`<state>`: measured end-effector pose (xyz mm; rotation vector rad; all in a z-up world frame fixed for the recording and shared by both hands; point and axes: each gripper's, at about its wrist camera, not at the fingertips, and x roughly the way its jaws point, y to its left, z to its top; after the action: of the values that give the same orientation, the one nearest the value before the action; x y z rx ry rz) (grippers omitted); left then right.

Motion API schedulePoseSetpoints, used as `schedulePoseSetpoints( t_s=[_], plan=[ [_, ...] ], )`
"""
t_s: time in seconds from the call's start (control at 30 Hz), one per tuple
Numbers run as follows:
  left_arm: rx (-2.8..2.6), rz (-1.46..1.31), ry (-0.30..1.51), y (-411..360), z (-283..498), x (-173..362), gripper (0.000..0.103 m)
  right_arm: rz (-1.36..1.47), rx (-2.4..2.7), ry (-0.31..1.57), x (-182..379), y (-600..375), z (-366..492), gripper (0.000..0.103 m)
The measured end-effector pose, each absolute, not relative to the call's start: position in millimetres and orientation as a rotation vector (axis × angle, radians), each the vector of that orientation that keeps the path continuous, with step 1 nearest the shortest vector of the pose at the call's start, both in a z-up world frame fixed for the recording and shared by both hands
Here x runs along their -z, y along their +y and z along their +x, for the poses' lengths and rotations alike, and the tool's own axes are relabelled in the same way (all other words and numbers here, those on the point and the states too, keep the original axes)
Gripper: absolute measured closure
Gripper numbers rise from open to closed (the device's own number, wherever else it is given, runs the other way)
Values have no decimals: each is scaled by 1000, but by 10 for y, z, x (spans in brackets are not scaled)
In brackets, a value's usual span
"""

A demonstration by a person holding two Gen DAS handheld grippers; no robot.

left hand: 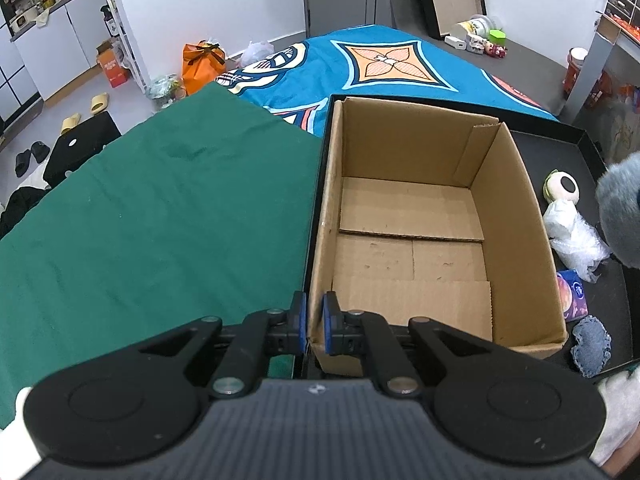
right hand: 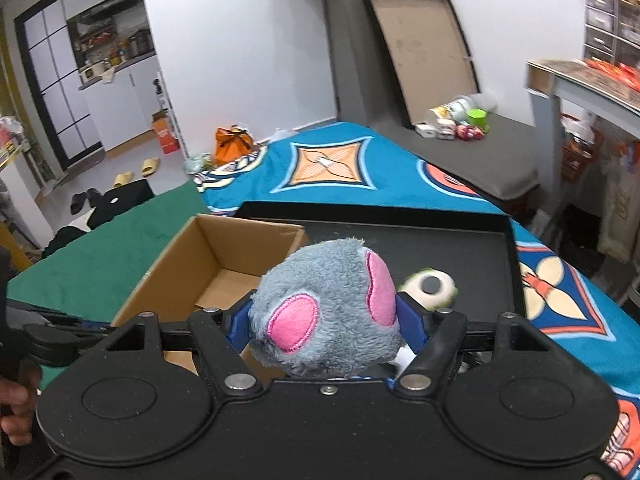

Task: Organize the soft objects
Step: 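Carry the grey plush with the right tool into the cardboard box and release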

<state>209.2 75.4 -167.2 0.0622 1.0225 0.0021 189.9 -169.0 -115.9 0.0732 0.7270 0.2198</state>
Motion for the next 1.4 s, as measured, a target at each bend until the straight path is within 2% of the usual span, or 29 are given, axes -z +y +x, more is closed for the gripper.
schedulePoseSetpoints(
  t_s=[0.67, 0.8, 0.9, 1.0, 1.23, 1.33, 1.4],
  plan=[
    [23, 25, 1012, 838, 2077, 1727, 96, -14, -333, 715, 1199, -978, 2209, 33],
    [27, 20, 1012, 848, 2080, 1733, 96, -58, -303, 724, 1261, -928, 2315, 18],
    [29, 23, 1009, 846, 2079, 1731, 95, -57, -297, 727, 1262, -942, 2326, 15],
    [23, 29, 1011, 842, 2081, 1733, 94, -65, -295, 725, 1252, -959, 2283, 7],
    [6, 62, 1012, 791, 2077, 1724, 91, -55, -290, 731, 1237, -1041, 2216, 7],
    [-5, 65, 1015, 787, 2082, 1719, 85, -36, -280, 742, 1218, -1155, 2148, 7],
    [-9, 65, 1021, 789, 2086, 1721, 75, -33, -273, 744, 1205, -1232, 2106, 7]
  ],
)
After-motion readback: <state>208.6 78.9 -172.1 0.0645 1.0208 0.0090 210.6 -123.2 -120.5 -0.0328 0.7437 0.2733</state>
